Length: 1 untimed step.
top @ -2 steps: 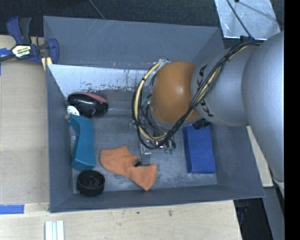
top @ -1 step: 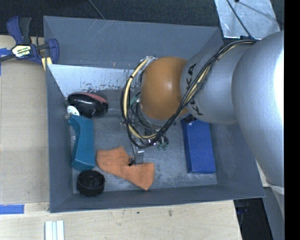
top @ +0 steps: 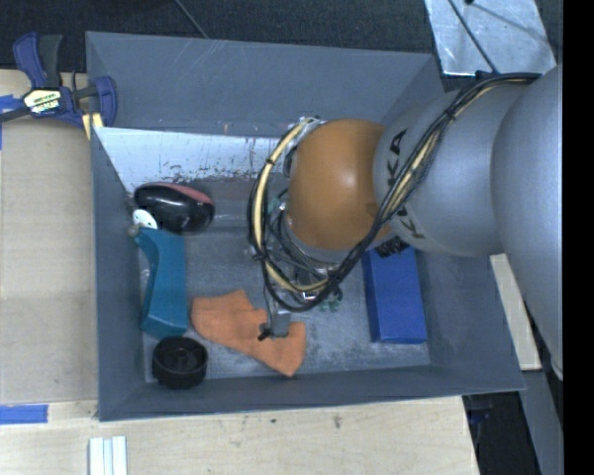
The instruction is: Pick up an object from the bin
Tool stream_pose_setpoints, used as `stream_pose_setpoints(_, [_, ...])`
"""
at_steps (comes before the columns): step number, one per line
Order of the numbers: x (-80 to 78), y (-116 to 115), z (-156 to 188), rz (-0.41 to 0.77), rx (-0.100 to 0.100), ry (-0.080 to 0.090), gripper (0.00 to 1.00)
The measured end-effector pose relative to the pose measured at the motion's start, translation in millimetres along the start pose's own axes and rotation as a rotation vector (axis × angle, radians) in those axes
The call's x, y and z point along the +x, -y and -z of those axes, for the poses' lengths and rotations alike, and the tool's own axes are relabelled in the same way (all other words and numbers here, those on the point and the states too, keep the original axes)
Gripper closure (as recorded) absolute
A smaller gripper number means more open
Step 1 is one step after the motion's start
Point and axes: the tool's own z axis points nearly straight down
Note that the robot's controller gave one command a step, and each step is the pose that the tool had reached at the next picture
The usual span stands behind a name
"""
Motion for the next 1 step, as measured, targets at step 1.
stream_pose_setpoints(1, [4.5, -15.7, -20.8, 0.035, -0.001, 0.004, 0.00])
